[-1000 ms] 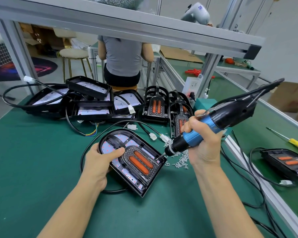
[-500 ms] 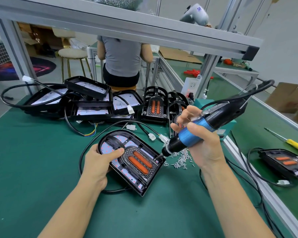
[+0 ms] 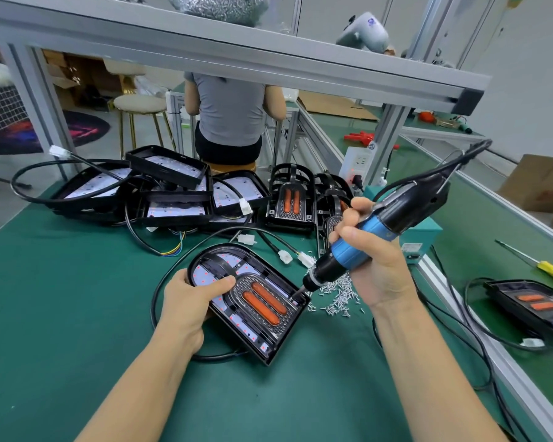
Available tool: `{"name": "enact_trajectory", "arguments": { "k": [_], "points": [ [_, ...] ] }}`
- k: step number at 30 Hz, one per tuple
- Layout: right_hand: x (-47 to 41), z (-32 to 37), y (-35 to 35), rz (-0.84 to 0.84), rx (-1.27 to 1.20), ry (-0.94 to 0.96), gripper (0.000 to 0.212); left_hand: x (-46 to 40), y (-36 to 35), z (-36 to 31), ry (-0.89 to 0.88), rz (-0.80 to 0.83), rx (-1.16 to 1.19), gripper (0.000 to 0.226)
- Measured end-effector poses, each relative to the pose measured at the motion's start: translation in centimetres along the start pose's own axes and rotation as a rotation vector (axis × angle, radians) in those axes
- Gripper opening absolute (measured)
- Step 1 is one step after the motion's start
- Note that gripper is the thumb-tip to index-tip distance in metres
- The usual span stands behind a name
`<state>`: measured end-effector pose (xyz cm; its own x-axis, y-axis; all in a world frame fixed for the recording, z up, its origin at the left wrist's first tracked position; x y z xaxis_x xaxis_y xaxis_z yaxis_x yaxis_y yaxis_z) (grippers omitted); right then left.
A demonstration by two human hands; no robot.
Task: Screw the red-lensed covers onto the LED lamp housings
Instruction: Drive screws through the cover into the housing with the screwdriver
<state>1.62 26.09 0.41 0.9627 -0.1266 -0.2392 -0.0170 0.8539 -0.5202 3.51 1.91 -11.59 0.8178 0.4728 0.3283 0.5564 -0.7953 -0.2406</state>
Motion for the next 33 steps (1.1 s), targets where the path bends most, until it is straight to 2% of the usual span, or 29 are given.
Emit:
{"name": "enact_trajectory", "arguments": {
  "k": [6,11,14,20,22,24,27,29,31,33],
  "points": [
    [0.3,0.3,-0.4,-0.014,0.065,0.043,0.032,-0.2,0.0,0.0,0.003,-0.010,-0.006,0.037],
    [0.7,0.4,-1.5,0.064,0.142,0.080,0.025,-0.4,-0.1,0.0,0.001,-0.026,-0.030,0.040],
    [0.5,0.3,-1.5,0.066,0.132,0.069,0.030,-0.4,0.1,0.4,0.031,-0.037,-0.020,0.036],
    [0.0,0.8,0.6,-0.180,-0.037,0.113,0.026,-0.5,1.3,1.2,0.073,-0.071,0.028,0.027],
    [-0.2,1.2,1.5,-0.288,-0.127,0.112,0.025,-0.7,1.6,1.1,0.059,-0.070,-0.033,0.026],
    [-0.3,1.8,2.5,-0.369,-0.189,0.088,0.025,-1.0,2.0,0.7,0.026,-0.072,-0.190,0.030],
    [-0.5,2.9,3.5,-0.398,-0.191,0.044,0.029,-1.3,2.6,-0.8,-0.090,-0.108,-0.550,0.065],
    [-0.5,3.6,3.8,-0.394,-0.164,0.032,0.031,-0.6,2.6,-2.5,-0.258,-0.155,-0.864,0.077],
    [-0.4,4.2,4.1,-0.406,-0.123,0.034,0.028,1.0,1.5,-4.6,-0.519,-0.219,-1.062,0.072],
    [-0.3,4.3,4.3,-0.405,-0.136,0.009,0.020,3.3,-0.8,-6.5,-0.784,-0.189,-0.981,0.056]
  ]
}}
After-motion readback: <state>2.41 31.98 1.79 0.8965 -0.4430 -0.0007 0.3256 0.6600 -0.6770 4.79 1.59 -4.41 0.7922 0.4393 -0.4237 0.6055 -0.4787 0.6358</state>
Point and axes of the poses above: each hand's wrist, its own x-axis away from the middle knuckle, its own y-axis out of the back of the hand, z = x × y, the point moved 7 cm from there along -x, towards the middle knuckle, and after that the axes turned 13 degrees about -z, right-handed, at the moved point
